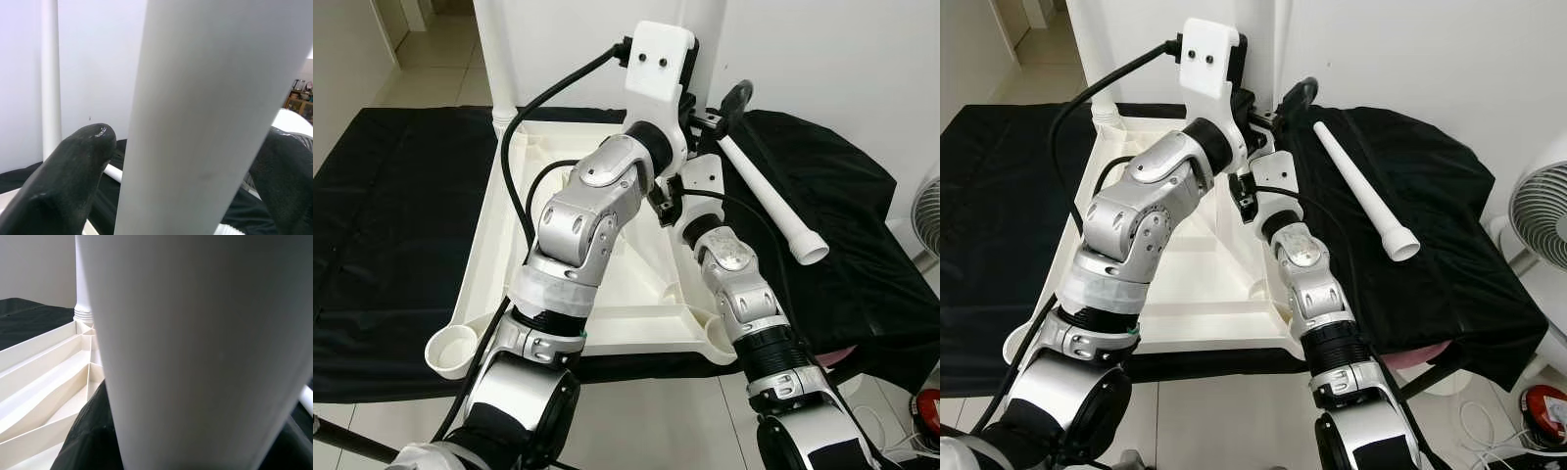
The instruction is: Building children table
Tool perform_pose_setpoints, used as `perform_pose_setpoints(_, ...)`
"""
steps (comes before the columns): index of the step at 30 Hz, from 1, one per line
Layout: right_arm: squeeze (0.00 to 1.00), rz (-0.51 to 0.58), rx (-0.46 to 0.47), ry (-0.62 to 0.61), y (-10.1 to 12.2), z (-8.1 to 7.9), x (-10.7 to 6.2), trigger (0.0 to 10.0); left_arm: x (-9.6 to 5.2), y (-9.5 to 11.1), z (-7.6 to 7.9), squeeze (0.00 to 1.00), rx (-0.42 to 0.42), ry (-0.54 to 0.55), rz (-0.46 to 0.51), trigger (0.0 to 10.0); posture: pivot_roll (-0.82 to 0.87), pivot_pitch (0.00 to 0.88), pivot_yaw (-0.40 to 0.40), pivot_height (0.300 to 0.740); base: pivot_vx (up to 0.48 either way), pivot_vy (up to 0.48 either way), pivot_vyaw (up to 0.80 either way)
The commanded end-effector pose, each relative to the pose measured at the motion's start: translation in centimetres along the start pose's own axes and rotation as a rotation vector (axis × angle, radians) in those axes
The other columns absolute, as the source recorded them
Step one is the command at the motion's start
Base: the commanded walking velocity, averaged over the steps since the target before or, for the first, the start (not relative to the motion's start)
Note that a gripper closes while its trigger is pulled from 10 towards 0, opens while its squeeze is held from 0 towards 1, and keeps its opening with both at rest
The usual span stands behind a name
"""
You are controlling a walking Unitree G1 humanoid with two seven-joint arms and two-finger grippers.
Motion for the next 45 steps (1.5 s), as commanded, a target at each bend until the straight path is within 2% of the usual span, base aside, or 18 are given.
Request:
perform_pose_setpoints(1,0.00,-0.014,0.038,-0.027,0.0,0.5,0.3,10.0,-0.1,0.1,0.8,0.00,-0.026,-0.060,-0.003,10.0,-0.04,0.000,-0.019,0.740,0.000,0.000,0.00)
perform_pose_setpoints(2,0.00,-0.028,0.066,-0.051,-0.3,0.8,0.3,10.0,-0.2,0.6,0.7,0.00,-0.048,-0.056,0.023,10.0,-0.04,0.000,-0.019,0.740,0.000,0.000,0.00)
perform_pose_setpoints(11,0.00,-0.067,0.165,-0.120,-0.9,1.8,0.2,10.0,-0.9,1.2,0.4,0.00,-0.058,-0.052,0.059,10.0,-0.04,0.000,-0.019,0.740,0.000,0.000,0.00)
perform_pose_setpoints(15,0.00,-0.098,0.217,-0.175,-1.7,2.7,-0.3,10.0,-2.2,1.1,0.1,0.00,-0.033,-0.073,0.076,10.0,-0.05,0.000,-0.020,0.740,0.000,0.000,0.00)
perform_pose_setpoints(25,0.00,-0.130,0.208,-0.213,-2.8,3.7,-1.1,10.0,-4.4,-0.8,-1.1,0.00,0.029,-0.078,0.019,10.0,-0.04,0.000,-0.027,0.740,0.000,0.000,0.00)
perform_pose_setpoints(27,0.00,-0.130,0.194,-0.218,-3.0,3.9,-1.4,10.0,-5.4,-2.1,-1.4,0.00,0.066,-0.088,-0.016,10.0,-0.04,0.000,-0.033,0.740,0.000,0.000,0.00)
perform_pose_setpoints(28,0.00,-0.130,0.194,-0.218,-3.0,3.9,-1.4,10.0,-5.4,-2.1,-1.4,0.00,0.066,-0.088,-0.016,10.0,-0.04,0.000,-0.033,0.740,0.000,0.000,0.00)
perform_pose_setpoints(31,0.00,-0.129,0.187,-0.223,-3.0,4.1,-1.5,10.0,-7.1,-5.1,-1.8,0.00,0.096,-0.127,-0.121,10.0,-0.04,0.000,-0.033,0.740,0.000,0.000,0.00)
perform_pose_setpoints(32,0.00,-0.129,0.187,-0.223,-3.0,4.1,-1.5,10.0,-7.1,-5.1,-1.8,0.00,0.096,-0.127,-0.121,10.0,-0.04,0.000,-0.033,0.740,0.000,0.000,0.00)
perform_pose_setpoints(36,0.00,-0.133,0.172,-0.228,-3.1,4.3,-1.6,10.0,-9.1,-8.8,-1.3,0.00,0.128,-0.218,-0.260,10.0,-0.04,0.000,-0.040,0.740,0.000,0.000,0.00)
perform_pose_setpoints(40,0.00,-0.135,0.163,-0.231,-3.1,4.5,-1.6,10.0,-9.5,-9.6,-1.2,0.00,0.141,-0.234,-0.292,10.0,-0.04,0.000,-0.040,0.740,0.000,0.000,0.00)
perform_pose_setpoints(45,0.00,-0.132,0.157,-0.234,-3.0,4.7,-1.4,10.0,-10.4,-12.4,-1.1,0.00,0.212,-0.278,-0.401,10.0,-0.04,0.000,-0.040,0.740,0.000,0.000,0.00)
Point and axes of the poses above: a point about 5 cm out from each wrist's last joint towards the gripper, its own x axis pointing out of the wrist towards the gripper, its own y axis along the axis of the wrist's last joint, z = x × y, the point moved 3 cm from there along x, pointing out of the wrist towards the gripper, and after that the axes turned 13 degrees about -x, right-handed, at the moved point
